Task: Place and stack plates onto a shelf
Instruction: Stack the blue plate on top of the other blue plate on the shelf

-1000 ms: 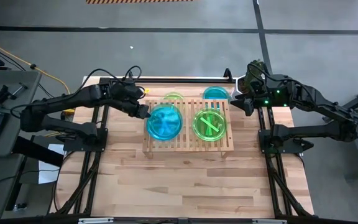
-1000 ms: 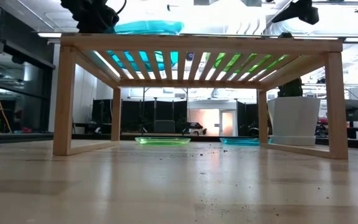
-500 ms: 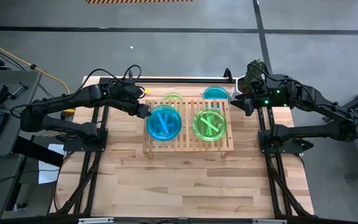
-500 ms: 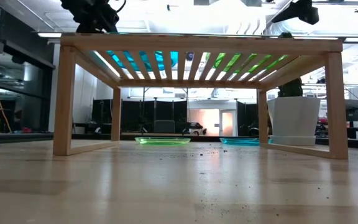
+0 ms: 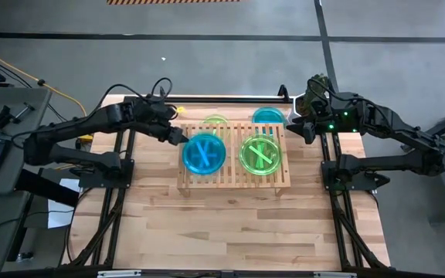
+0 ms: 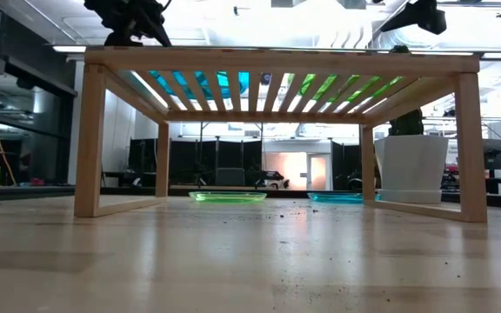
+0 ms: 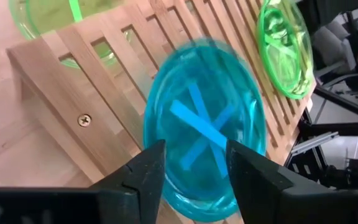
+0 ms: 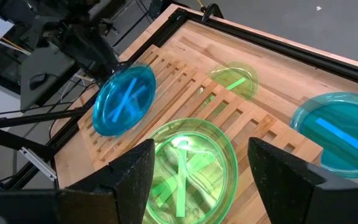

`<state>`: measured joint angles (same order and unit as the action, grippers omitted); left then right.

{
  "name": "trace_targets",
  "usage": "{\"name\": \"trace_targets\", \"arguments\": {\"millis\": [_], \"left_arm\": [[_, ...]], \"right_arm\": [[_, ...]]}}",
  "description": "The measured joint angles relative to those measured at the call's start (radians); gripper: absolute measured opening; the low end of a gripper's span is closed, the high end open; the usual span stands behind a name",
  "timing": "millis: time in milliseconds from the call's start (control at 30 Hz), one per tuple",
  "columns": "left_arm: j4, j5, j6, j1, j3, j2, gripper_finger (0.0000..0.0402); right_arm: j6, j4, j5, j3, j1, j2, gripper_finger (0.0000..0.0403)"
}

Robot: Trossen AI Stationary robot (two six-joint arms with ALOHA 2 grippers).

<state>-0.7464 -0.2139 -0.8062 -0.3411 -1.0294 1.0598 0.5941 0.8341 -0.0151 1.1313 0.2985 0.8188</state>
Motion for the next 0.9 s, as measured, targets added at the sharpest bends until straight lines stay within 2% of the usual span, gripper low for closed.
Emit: {"name": "trace_targets", "arguments": {"millis": [167,267,333,400,633,900], "left_arm": [[0.0,0.0,0.018,-0.041,0.0,-0.029,0.0159],[0.002,0.015,0.062,-0.093,-0.023,-0.047,0.0159],[0.038,0.045,0.092,-0.138,-0.054,-0.062,0.0159],[0.114,0.067,0.104,-0.185,-0.081,-0.064,0.0159],[0.396,0.031,0.058,-0.284,-0.107,-0.063,0.0159],[0.429,0.04,-0.026,-0.288,-0.106,-0.061,0.0159]], "right_arm": [[0.012,-0.01,0.0,0.0,0.0,0.0,0.024],[0.107,-0.041,0.024,0.0,0.003,0.01,0.024],[0.18,-0.077,0.059,0.0,0.023,0.032,0.024],[0.173,-0.109,0.07,0.0,0.068,0.067,0.024],[0.095,-0.111,0.075,0.034,0.262,0.288,0.024],[-0.001,-0.13,0.072,0.033,0.347,0.542,0.024]]}}
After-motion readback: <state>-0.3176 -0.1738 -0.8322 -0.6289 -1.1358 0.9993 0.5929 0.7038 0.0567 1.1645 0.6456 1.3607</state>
